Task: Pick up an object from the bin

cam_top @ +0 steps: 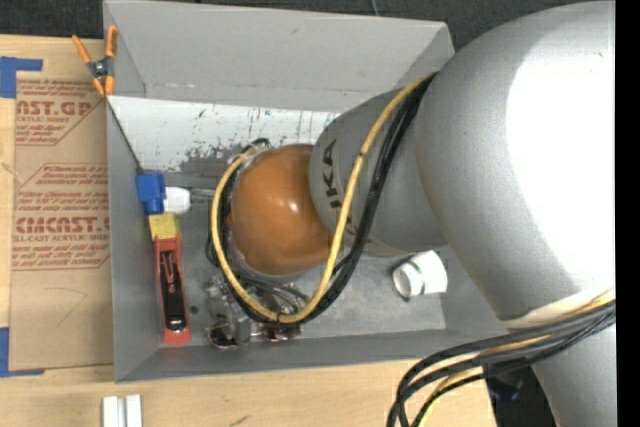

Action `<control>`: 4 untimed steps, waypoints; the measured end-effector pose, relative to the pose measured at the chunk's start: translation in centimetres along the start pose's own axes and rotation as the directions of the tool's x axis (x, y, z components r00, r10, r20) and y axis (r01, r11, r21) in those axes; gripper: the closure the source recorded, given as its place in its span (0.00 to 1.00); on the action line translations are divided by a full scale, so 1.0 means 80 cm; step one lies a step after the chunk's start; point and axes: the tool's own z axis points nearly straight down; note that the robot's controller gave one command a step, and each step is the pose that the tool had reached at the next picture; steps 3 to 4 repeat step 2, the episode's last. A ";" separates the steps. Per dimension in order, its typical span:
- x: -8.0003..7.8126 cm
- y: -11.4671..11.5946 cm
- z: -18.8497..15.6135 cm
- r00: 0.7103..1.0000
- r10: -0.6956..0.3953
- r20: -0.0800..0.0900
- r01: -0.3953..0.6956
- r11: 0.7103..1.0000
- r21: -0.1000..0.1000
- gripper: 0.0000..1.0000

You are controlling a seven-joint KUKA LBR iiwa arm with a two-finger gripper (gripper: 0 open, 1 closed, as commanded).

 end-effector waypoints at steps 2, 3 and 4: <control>0.002 0.001 -0.012 1.000 0.000 -0.006 0.000 1.000 -0.001 1.00; 0.002 0.001 -0.012 1.000 0.000 -0.006 0.000 1.000 -0.001 1.00; 0.002 0.001 -0.012 1.000 0.000 -0.006 0.000 1.000 -0.001 1.00</control>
Offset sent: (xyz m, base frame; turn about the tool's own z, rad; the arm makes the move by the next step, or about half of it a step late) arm 0.0000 0.0000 0.0743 0.0000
